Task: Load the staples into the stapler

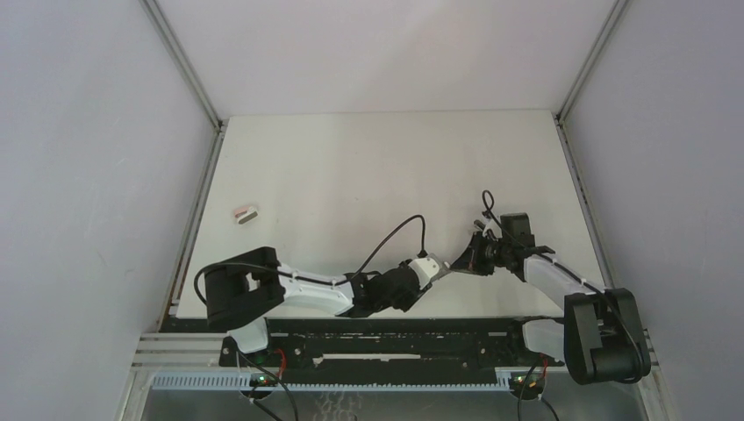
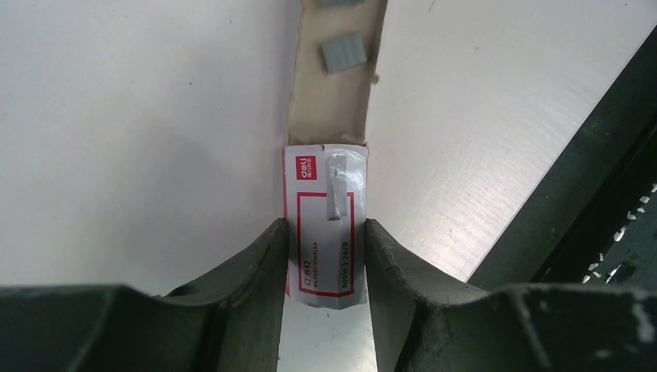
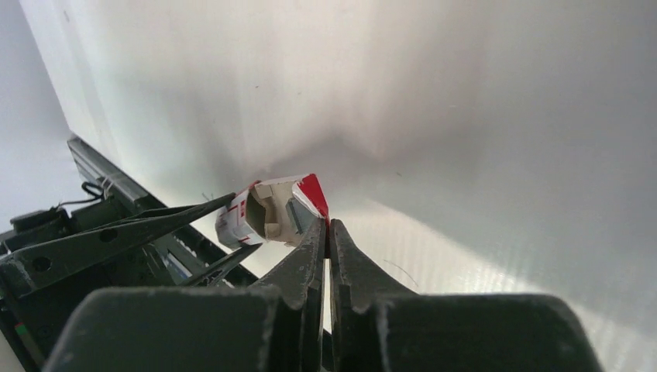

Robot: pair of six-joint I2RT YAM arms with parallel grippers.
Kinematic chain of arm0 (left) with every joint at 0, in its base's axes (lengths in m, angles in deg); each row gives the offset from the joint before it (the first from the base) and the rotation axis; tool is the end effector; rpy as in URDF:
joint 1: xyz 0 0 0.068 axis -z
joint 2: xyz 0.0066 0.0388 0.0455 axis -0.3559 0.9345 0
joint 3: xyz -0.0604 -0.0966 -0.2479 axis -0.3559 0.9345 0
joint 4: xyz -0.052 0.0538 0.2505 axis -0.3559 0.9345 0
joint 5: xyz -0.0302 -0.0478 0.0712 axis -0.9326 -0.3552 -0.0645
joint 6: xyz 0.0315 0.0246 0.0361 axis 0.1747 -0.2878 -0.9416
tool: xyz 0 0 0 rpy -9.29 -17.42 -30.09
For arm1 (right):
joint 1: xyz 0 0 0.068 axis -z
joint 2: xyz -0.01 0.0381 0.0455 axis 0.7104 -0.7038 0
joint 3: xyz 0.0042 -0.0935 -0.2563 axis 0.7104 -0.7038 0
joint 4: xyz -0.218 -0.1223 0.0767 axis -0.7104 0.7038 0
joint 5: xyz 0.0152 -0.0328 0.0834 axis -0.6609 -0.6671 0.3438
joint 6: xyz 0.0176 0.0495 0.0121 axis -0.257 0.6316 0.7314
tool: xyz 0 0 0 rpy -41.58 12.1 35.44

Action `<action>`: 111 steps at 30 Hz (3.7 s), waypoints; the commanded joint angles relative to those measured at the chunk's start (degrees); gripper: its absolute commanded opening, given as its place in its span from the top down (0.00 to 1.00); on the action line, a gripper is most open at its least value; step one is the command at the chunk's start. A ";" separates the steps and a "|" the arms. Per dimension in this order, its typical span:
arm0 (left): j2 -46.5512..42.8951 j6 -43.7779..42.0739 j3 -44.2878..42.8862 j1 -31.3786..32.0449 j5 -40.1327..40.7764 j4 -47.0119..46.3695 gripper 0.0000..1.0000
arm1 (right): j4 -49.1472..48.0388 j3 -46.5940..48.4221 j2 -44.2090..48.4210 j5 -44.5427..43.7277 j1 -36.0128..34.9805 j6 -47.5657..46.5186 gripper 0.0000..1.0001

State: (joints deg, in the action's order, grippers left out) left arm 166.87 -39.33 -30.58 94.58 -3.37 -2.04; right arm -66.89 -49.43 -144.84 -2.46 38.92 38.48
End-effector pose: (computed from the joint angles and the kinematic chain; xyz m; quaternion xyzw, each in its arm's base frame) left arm 0.1015 -0.3128 0.1446 0.4088 0.8034 -0.1907 0.3887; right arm 0.1900 0.0424 0.1395 0.0704 0.9135 0.3621 0.1716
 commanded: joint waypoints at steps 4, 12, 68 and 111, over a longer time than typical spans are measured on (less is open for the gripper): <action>-2.61 -1.33 1.30 0.41 1.30 0.29 0.56 | 2.86 1.89 2.02 -3.79 2.37 -1.81 1.00; -4.75 -0.91 1.36 0.68 3.04 0.45 0.41 | 4.70 1.96 4.04 -6.07 4.93 -1.42 0.86; -8.16 30.21 -5.67 -89.79 -12.20 19.41 0.26 | 5.67 15.07 14.98 -21.70 -6.75 -2.33 0.30; 11.37 20.87 -29.90 -85.27 -5.35 38.80 0.39 | 8.36 13.82 20.49 -22.89 -7.45 -0.63 0.31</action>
State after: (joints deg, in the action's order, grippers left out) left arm 176.66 -17.89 -57.68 8.60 -8.11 34.73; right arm -57.40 -36.20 -126.24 -25.01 31.93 37.04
